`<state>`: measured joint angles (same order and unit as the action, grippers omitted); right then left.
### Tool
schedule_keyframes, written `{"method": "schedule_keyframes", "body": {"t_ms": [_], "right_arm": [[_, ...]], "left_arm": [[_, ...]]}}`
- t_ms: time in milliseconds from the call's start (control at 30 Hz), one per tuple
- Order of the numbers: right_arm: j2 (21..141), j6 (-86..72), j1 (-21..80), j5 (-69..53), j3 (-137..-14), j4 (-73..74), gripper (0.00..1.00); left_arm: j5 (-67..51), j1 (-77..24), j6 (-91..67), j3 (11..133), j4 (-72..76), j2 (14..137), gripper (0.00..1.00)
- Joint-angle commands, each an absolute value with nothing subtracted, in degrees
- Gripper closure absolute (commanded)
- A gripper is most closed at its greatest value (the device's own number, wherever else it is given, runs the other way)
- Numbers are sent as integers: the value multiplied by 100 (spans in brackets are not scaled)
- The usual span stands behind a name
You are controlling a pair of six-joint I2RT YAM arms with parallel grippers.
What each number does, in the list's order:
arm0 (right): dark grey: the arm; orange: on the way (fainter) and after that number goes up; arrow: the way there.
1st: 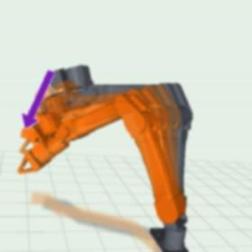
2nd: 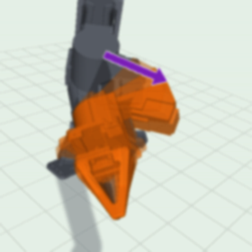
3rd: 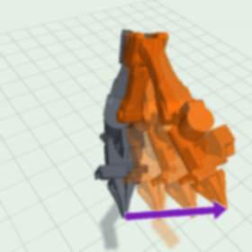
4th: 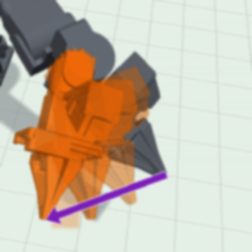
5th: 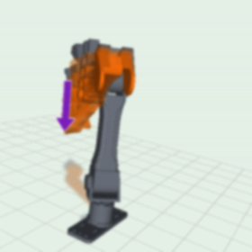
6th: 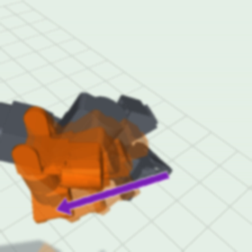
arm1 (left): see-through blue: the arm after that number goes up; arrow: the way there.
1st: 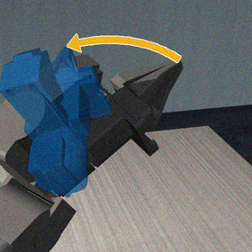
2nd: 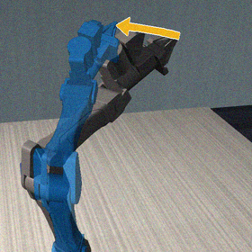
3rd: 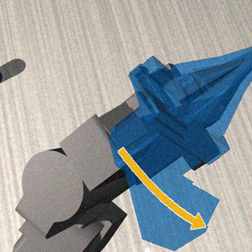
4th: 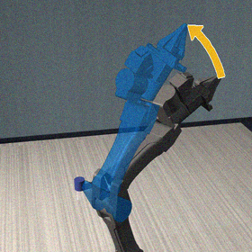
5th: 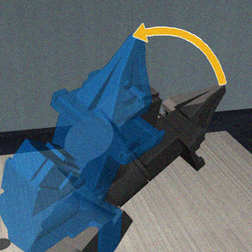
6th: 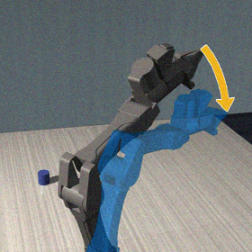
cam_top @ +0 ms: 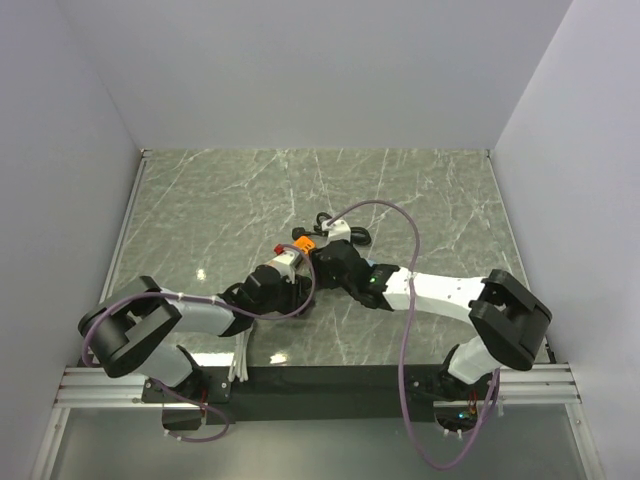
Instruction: Insert the plug
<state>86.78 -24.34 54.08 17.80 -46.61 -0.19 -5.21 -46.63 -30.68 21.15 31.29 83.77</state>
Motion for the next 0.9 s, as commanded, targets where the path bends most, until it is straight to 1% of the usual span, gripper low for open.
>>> {"method": "schedule_keyframes", "body": {"t_ms": [0, 233, 533, 733, 867], "right_arm": [[9087, -2654, 5590, 1468, -4236, 1476, 100], [9500, -2566, 5616, 1336, -4447, 1415, 100], [9545, -2996, 5774, 1021, -4017, 1073, 100], [9896, -3234, 5941, 625, -3780, 643, 100], [10142, -3278, 5985, 633, -3779, 633, 100]], "left_arm": [[-132, -4430, -2988, 1960, 3085, 8279, 66], [-88, -4430, -2971, 1899, 3050, 8166, 66], [-149, -4377, -2971, 1784, 3120, 8007, 66], [-281, -4315, -2988, 1749, 3287, 8200, 66], [-246, -4289, -2988, 1670, 3287, 8078, 66]]}}
